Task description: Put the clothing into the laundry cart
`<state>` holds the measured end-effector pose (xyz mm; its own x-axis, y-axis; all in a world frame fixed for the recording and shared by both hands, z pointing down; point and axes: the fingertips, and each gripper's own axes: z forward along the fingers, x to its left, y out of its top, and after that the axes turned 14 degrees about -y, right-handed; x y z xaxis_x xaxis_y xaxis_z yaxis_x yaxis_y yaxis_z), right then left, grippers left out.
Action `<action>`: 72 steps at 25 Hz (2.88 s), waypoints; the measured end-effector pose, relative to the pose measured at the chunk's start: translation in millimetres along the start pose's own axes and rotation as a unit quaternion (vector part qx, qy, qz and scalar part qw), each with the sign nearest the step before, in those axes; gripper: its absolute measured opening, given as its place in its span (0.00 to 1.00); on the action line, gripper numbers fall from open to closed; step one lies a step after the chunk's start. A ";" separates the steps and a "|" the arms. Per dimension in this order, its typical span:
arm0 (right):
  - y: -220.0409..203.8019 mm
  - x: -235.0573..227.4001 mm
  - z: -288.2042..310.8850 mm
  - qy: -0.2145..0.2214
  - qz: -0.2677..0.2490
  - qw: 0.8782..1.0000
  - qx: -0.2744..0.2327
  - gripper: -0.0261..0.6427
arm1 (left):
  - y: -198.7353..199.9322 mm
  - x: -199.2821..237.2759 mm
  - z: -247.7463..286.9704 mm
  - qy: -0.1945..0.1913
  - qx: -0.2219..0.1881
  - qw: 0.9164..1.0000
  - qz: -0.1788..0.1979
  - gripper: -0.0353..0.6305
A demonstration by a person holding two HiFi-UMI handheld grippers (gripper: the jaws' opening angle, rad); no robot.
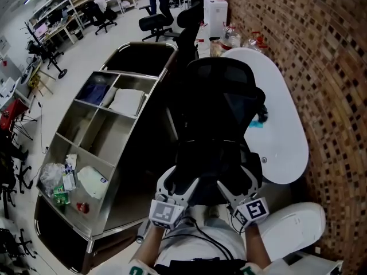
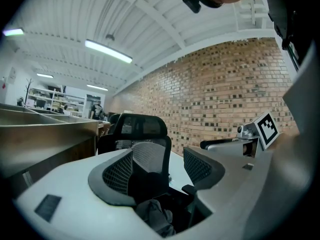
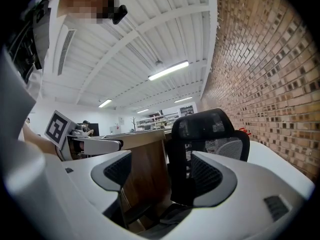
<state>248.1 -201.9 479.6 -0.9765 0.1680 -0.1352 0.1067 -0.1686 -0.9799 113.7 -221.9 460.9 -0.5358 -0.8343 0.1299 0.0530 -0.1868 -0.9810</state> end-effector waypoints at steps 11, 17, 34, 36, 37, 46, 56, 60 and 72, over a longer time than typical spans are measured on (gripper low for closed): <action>-50.9 -12.5 35.9 -0.010 0.029 0.997 0.067 0.61 | -52.4 33.7 18.3 -0.008 0.060 0.998 -0.010 0.50; -113.2 -30.4 73.4 0.004 0.018 0.991 0.129 0.61 | -86.9 50.3 38.3 -0.006 0.085 0.996 -0.031 0.50; -386.0 -50.5 166.6 0.090 -0.077 0.925 0.361 0.72 | -195.0 111.3 48.6 0.063 0.131 0.985 -0.094 0.52; -414.9 -47.2 171.7 0.101 -0.094 0.913 0.384 0.74 | -215.8 110.6 48.9 0.061 0.141 0.983 -0.102 0.52; -426.6 -43.6 174.8 0.106 -0.106 0.908 0.392 0.75 | -224.1 110.2 49.6 0.062 0.145 0.982 -0.108 0.52; -512.5 -73.5 210.1 0.056 -0.174 0.884 0.430 1.00 | -265.0 121.6 50.9 0.095 0.143 0.973 -0.152 0.52; -584.9 -92.3 227.2 -0.024 -0.117 0.865 0.487 0.99 | -302.9 129.4 36.4 0.117 0.168 0.966 -0.160 0.52; -601.6 -93.6 238.8 -0.040 -0.101 0.860 0.498 0.98 | -306.7 131.6 36.2 0.123 0.165 0.965 -0.165 0.52; -590.3 -99.6 245.1 -0.092 -0.036 0.865 0.491 0.46 | -303.9 121.4 28.8 0.127 0.170 0.964 -0.159 0.52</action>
<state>236.5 -357.1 1107.5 -0.9968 0.0707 0.0359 -0.0790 -0.9239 -0.3745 56.8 -281.3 779.0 -0.7578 -0.5606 0.3339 0.1018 -0.6070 -0.7882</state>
